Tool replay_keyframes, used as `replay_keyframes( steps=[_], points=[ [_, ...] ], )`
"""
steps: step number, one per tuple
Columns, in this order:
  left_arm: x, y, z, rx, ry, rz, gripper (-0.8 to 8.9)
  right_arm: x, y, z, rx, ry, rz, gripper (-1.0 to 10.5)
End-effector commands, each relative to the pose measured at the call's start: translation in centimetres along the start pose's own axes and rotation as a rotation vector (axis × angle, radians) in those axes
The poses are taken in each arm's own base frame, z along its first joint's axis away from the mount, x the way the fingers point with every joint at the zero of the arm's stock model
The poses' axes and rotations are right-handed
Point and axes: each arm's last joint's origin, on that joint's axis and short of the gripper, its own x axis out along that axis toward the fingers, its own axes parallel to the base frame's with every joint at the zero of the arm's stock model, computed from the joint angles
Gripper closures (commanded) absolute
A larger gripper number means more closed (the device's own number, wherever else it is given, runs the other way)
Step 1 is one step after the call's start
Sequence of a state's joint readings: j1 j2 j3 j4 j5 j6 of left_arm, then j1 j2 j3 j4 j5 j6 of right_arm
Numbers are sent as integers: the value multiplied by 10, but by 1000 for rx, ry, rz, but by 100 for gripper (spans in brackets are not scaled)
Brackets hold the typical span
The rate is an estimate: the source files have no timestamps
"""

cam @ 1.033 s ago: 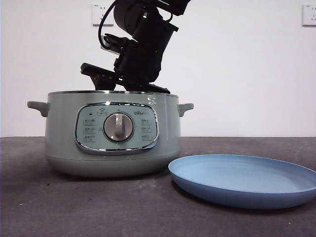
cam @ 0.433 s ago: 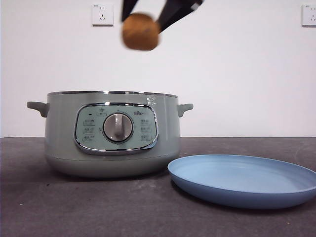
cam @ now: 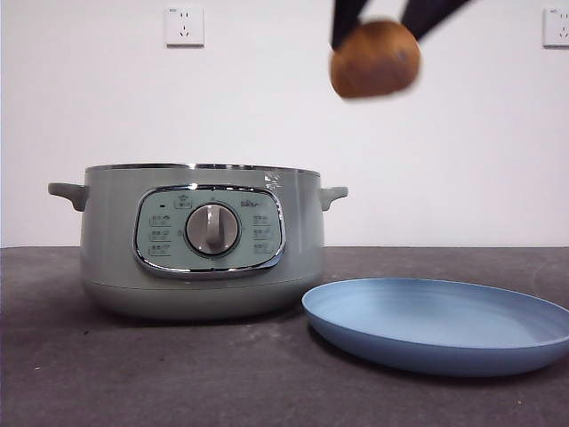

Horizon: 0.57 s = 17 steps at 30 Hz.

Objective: Take the potato out from the steamer,put the potato on the plate,close the lid

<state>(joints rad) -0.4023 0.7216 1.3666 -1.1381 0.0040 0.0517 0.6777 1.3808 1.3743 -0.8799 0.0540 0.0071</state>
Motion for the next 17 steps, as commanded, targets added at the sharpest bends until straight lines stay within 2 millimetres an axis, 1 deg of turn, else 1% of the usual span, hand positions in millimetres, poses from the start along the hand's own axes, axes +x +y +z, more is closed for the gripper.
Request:
replay_keyframes(
  steps=[1, 5, 8, 11, 17],
  points=[
    [-6, 0, 4, -1, -65, 0, 822, 19, -7, -25, 41, 40, -13, 964],
    [-6, 0, 4, -1, -65, 0, 822, 41, -15, -51, 73, 72, -8, 964],
    [-6, 0, 4, -1, -65, 0, 822, 58, -21, -67, 101, 75, 22, 964],
    [-6, 0, 4, -1, -65, 0, 822, 76, -25, -83, 126, 60, 12, 964],
    [-4, 0, 5, -1, -61, 0, 822, 100, -33, -108, 174, 63, 33, 964]
  ],
)
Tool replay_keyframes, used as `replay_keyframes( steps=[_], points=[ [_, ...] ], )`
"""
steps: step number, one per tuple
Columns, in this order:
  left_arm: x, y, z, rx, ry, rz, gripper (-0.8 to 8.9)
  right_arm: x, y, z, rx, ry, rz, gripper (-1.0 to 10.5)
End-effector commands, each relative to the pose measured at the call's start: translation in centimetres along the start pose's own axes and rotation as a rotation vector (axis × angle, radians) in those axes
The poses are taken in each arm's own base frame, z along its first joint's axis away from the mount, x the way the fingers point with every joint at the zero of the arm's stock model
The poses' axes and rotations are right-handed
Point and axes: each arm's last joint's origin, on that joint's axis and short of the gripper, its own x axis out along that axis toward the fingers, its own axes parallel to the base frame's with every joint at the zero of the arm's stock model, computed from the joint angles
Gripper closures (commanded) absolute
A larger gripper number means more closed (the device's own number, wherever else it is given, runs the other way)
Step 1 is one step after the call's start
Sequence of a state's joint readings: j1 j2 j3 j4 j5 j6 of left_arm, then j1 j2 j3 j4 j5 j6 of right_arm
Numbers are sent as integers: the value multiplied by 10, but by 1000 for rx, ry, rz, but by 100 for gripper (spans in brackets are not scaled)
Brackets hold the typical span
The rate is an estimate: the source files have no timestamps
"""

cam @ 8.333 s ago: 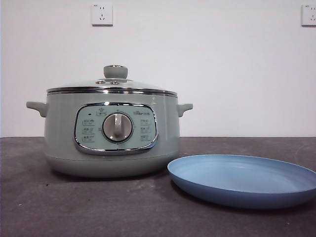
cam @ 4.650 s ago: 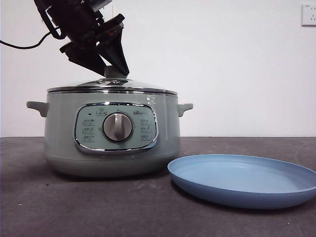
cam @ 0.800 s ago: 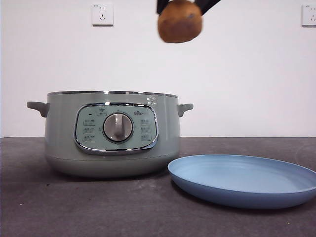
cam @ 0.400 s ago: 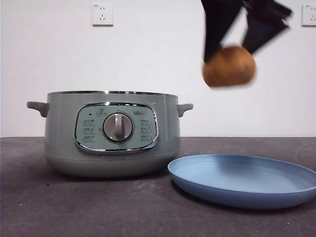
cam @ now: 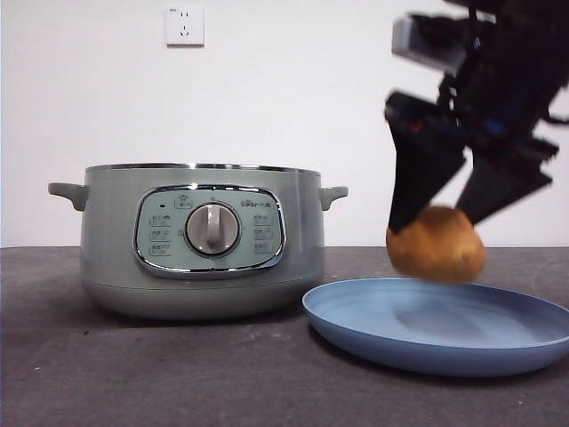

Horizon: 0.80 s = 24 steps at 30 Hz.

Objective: Take the potato out from the steamer,put the potato on the plate,close the lid

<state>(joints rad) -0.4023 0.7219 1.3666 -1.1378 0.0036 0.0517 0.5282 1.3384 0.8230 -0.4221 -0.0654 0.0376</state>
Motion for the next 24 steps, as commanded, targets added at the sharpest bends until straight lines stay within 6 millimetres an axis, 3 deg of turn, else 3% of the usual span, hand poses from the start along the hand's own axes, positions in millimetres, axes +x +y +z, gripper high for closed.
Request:
replay_keyframes(
  steps=[1, 13, 17, 21, 24],
  points=[
    [-3, 0, 6, -1, -59, -1, 822, 13, -6, -10, 31, 14, 2, 964],
    [23, -1, 18, 0, -19, -50, 822, 33, -18, -21, 74, 69, 26, 958],
    [39, 0, 26, 3, -13, -60, 822, 33, -18, -21, 93, 69, 27, 767],
    [64, -1, 37, 7, -6, -109, 822, 33, -18, -21, 96, 67, 27, 496],
    [85, -1, 45, 16, -10, -118, 822, 33, -18, -21, 100, 67, 26, 434]
  ],
)
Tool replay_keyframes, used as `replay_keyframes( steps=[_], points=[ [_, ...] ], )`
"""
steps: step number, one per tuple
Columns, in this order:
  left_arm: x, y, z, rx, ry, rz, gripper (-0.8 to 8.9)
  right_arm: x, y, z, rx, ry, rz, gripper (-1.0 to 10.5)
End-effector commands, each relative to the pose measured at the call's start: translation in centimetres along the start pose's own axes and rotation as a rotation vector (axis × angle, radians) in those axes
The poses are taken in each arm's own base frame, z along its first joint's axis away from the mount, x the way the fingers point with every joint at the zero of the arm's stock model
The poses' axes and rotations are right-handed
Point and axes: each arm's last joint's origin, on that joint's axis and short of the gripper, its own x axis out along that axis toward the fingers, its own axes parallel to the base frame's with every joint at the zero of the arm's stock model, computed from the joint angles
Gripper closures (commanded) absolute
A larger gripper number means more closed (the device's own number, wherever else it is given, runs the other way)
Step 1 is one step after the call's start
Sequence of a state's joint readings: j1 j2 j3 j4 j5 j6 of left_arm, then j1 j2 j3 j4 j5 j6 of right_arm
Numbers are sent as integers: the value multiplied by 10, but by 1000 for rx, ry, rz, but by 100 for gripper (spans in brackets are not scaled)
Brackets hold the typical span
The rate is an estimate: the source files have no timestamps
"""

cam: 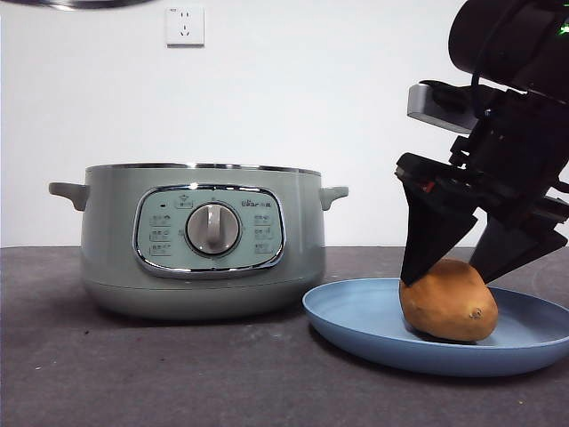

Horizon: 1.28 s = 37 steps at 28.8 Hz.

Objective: Take the potato out from the steamer,put the potato on the plate,close the lid

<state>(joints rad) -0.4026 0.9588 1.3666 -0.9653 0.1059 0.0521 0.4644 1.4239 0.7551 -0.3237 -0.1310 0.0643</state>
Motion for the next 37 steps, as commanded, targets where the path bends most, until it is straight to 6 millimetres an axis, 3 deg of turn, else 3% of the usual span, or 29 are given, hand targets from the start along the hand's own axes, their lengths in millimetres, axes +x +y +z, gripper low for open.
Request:
replay_keyframes(
  steps=[1, 8, 12, 19, 25, 30, 37],
  points=[
    [15, 1, 15, 34, -71, -16, 822, 3, -1, -4, 16, 15, -1, 434],
    [74, 6, 31, 42, -52, -58, 822, -3, 1, 2, 32, -11, 2, 434],
    [106, 10, 34, 70, -28, -59, 822, -22, 4, 8, 38, -62, 6, 438],
    [155, 14, 34, 82, -7, -63, 822, -80, 11, 9, 22, -222, 18, 439],
    [194, 17, 28, 80, 33, -67, 822, -148, 19, -8, 10, -459, 39, 442],
    [218, 19, 21, 78, 60, -72, 822, -186, 23, -26, -4, -619, 54, 442],
    [229, 11, 16, 86, 91, -94, 822, -189, 21, -31, 11, -610, 5, 442]
  ],
)
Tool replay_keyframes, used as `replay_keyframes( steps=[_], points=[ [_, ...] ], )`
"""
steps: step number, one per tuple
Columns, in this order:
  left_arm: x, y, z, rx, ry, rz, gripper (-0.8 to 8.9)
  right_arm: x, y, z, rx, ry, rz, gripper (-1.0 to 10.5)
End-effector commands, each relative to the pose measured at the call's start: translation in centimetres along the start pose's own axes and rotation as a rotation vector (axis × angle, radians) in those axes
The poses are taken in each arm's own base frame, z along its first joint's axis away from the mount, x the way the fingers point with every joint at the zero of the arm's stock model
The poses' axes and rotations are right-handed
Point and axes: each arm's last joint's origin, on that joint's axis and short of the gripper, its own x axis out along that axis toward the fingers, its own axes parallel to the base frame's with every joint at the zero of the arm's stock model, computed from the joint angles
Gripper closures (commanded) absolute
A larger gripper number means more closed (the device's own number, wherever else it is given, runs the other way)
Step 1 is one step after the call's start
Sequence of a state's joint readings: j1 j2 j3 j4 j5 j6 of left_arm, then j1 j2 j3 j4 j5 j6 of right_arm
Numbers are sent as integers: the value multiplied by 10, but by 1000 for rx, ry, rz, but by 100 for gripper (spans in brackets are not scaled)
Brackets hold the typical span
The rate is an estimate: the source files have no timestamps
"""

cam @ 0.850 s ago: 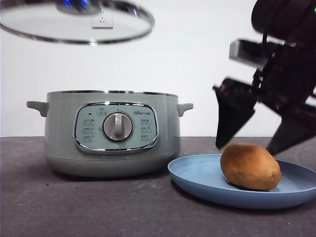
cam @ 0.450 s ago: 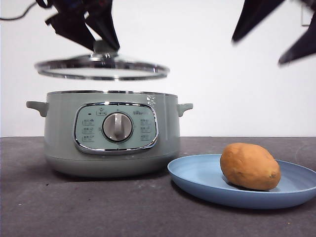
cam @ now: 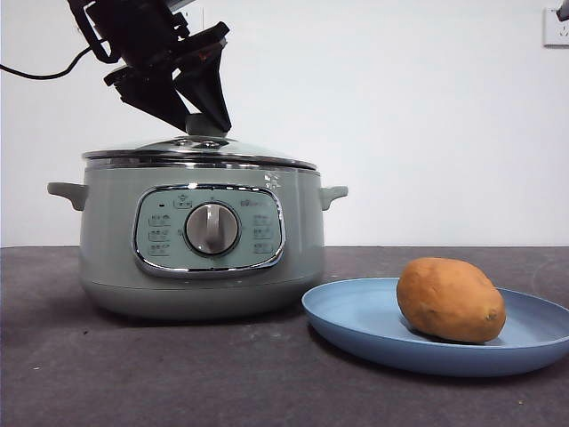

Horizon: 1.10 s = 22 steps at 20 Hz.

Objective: Take the potato out from the steamer,put the potato on the plate,close the lid

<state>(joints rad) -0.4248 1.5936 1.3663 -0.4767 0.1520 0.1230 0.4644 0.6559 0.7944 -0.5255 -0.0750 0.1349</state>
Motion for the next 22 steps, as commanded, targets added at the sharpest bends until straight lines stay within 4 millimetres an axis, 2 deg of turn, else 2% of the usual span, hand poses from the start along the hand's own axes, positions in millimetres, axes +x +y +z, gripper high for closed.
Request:
replay_keyframes(
  steps=[1, 9, 10, 13, 14, 18, 22],
  points=[
    [1, -5, 7, 26, -46, -18, 822, 1, 0, 1, 4, -2, -2, 442],
    [12, -8, 2, 23, 0, -29, 806, 1, 0, -2, 5, 29, -3, 442],
    [12, -9, 0, 11, 13, -30, 761, 1, 0, -3, 6, 34, 1, 442],
    [12, -9, -3, -7, 44, -33, 311, 1, 0, -3, 6, 34, 2, 442],
    [12, -9, -3, -8, 48, -33, 284, 1, 0, -3, 7, 34, 2, 442],
    [4, -10, -1, -5, 33, -31, 283, 1, 0, -3, 8, 38, 2, 442],
    [-23, -13, 5, 1, -12, -26, 283, 1, 1, -5, 12, 60, 31, 442]
  ],
)
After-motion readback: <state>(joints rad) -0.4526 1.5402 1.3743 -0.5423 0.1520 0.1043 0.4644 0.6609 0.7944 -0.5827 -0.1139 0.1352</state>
